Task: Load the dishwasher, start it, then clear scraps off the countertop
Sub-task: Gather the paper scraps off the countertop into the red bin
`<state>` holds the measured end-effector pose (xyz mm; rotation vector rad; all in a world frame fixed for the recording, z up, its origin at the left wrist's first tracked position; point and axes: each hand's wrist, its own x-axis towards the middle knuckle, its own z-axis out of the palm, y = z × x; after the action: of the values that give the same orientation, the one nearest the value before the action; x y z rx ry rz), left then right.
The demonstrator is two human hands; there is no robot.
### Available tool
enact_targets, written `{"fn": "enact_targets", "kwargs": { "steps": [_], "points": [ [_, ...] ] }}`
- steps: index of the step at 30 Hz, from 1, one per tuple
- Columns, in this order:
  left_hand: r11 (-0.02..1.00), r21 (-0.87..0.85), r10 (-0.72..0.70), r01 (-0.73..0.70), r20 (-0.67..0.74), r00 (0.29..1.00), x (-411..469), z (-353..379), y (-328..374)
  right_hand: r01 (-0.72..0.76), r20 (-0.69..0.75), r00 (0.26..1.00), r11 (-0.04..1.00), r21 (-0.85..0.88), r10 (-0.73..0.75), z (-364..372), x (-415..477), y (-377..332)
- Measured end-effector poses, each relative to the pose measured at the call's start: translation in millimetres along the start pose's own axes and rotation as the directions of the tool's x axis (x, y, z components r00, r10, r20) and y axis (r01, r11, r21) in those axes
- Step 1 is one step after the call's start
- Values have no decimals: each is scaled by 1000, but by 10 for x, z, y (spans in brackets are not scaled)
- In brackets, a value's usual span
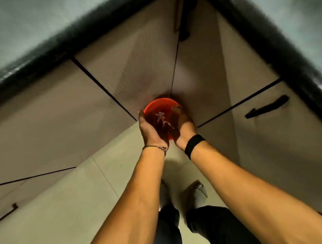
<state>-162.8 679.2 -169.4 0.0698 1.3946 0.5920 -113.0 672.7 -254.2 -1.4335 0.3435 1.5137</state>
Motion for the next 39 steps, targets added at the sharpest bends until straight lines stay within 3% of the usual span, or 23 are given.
{"fn": "enact_targets", "kwargs": {
  "steps": [5, 12, 18, 27, 39],
  "points": [
    [945, -310, 129, -101, 71, 989, -572, -131, 323, 95, 93, 991, 995, 30, -97, 281, -1126, -469],
    [909, -359, 319, -213, 266, 910, -1882, 33, 851, 319, 239, 917, 947, 40, -319, 524, -2563, -1100],
    [898, -378, 391, -227, 444, 807, -2455, 274, 1183, 454, 257, 844, 882, 126, -471, 639, -3306, -1496],
    [902, -358, 416, -243, 564, 714, -2691, 639, 1473, 592, 217, 754, 784, 188, -621, 774, -3606, -1886],
    [893, -337, 442, -300, 525, 727, -2211, 1006, 2065, 617, 207, 749, 776, 127, -630, 1087, -2958, -2361]
  ]
}}
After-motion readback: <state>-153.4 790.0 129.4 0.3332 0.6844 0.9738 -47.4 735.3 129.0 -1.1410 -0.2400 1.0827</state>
